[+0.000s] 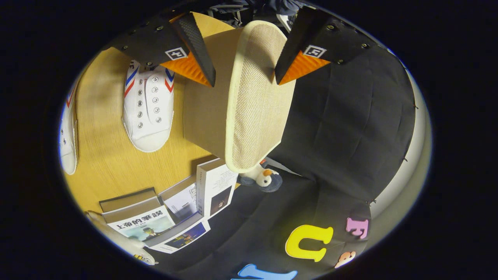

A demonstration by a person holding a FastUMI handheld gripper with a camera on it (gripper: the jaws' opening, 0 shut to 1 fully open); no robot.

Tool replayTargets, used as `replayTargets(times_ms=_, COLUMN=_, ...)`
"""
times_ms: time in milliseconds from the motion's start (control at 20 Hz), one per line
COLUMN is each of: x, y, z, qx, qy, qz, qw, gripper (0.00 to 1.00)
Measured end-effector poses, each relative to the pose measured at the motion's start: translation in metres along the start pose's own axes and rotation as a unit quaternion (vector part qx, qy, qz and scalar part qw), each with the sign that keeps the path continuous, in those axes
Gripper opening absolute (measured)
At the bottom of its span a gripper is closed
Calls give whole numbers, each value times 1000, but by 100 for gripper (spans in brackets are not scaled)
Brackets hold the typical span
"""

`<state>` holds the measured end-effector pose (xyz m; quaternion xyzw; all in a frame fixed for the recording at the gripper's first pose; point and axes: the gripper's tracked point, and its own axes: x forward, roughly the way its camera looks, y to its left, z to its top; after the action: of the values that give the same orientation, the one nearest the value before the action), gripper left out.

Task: Open the storage box then place both shoes into the box .Put the left shoe in first, then the right shoe, with the right side of both shoes facing outward in a uniform manner.

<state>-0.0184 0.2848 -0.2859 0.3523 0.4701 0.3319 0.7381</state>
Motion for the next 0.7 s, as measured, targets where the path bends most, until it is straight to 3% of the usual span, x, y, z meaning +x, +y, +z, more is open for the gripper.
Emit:
replayTargets(times_ms=50, x=1, y=3, z=-1, qx=-2, qy=2, qz=1, qw=1000, gripper=81)
replayTargets(times_ms=100, x=2, y=7, z=0, qx=-6, qy=0, qz=7, qw=1000, gripper=81)
replayTargets(times_ms=150, x=10, y=9, z=-2, qx=-11, qy=-1, qz=6, qw=1000, gripper=71)
replayTargets(times_ms=300, x=-1, y=22, z=7, qx=-28, qy=-3, qz=17, qw=999, gripper=63)
replayTargets(times_ms=350, x=-3, y=22, z=12, qx=-26, qy=-11, qz=15, qw=999, gripper=43)
replayTargets(times_ms=450, x=-7, y=31, z=14, qx=-9, qy=-7, qz=22, qw=1000, gripper=14)
replayTargets(times_ms=700, x=-17, y=72, z=27, qx=-26, qy=-13, qz=59, qw=998, gripper=14)
